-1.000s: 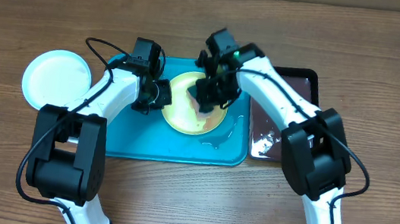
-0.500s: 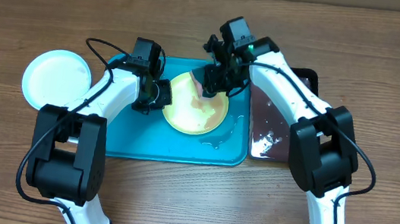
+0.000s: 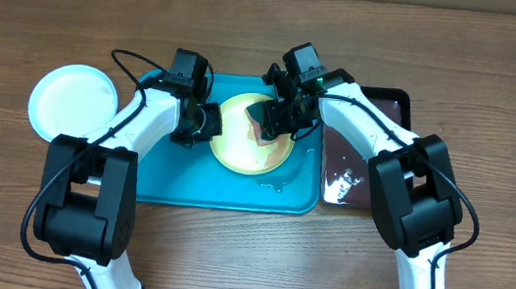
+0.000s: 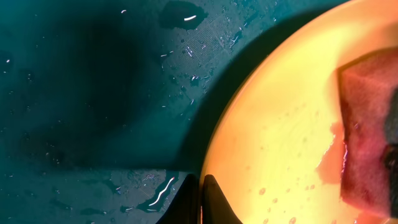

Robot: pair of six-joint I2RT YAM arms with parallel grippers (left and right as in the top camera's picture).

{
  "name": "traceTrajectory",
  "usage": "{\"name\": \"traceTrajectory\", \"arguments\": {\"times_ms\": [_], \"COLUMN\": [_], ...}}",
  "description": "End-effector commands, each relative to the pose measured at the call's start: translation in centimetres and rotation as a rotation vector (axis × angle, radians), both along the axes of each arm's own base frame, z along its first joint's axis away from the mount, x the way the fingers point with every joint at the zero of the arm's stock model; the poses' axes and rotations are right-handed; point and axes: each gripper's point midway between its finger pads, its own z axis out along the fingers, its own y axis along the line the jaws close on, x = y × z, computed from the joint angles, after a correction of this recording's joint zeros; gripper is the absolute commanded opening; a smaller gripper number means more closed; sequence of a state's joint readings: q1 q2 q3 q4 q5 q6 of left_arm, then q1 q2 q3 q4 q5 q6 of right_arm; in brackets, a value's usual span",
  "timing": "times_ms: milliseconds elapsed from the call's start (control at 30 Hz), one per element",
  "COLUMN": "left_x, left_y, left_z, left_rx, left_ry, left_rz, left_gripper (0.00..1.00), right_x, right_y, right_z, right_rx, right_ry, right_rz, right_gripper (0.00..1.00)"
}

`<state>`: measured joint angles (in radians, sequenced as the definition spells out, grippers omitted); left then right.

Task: Clean dirty plates on tray and stack at the side
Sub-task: 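Continue scrubbing the yellow plate's center with the sponge in the right gripper, then return the sponge to the black tray, release it, and raise the right gripper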

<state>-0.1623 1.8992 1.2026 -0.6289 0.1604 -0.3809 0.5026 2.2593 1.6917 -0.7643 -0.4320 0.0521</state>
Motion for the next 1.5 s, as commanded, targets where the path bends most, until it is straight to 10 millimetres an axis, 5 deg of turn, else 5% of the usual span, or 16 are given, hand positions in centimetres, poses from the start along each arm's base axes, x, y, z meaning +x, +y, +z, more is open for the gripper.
{"name": "traceTrajectory", "arguments": {"times_ms": [0, 167, 333, 567, 667, 1000, 1267, 1467], "left_x": [-0.2, -0.2, -0.2, -0.2, -0.2, -0.2, -0.2, -0.2], "left_y": [-0.6, -0.6, -0.6, -0.6, -0.6, -0.6, -0.6, -0.6], "left_z": [-0.3, -0.3, -0.3, -0.3, -0.3, -0.3, -0.3, -0.3], "left_rx": [-0.010, -0.010, -0.010, -0.010, -0.010, -0.010, -0.010, -0.010], "left_ry": [0.002, 0.003, 0.003, 0.002, 0.002, 0.002, 0.002, 0.002], "left_rz": [-0.034, -0.034, -0.034, -0.034, -0.034, -0.034, -0.034, -0.034], "left_gripper": [0.04, 0.04, 0.04, 0.04, 0.04, 0.04, 0.04, 0.06], "right_x": [-3.6, -4.9, -4.0, -0.7, 0.1, 1.1, 0.3, 0.3], "right_y": [2.3, 3.6, 3.1, -0.7, -3.8, -18.6, -24.8, -24.9], "right_z": [-0.1, 0.8, 3.0, 11.1, 12.4, 8.8, 5.4, 4.1], "right_rx": [0.053, 0.128, 0.154, 0.207, 0.175, -0.219, -0.496, -0.504], "right_ry": [0.085, 0.133, 0.147, 0.057, 0.047, 0.126, 0.132, 0.124], "right_rz": [0.072, 0.106, 0.090, 0.038, -0.023, -0.320, -0.450, -0.460], "right_gripper": [0.04, 0.04, 0.04, 0.04, 0.04, 0.04, 0.04, 0.08]}}
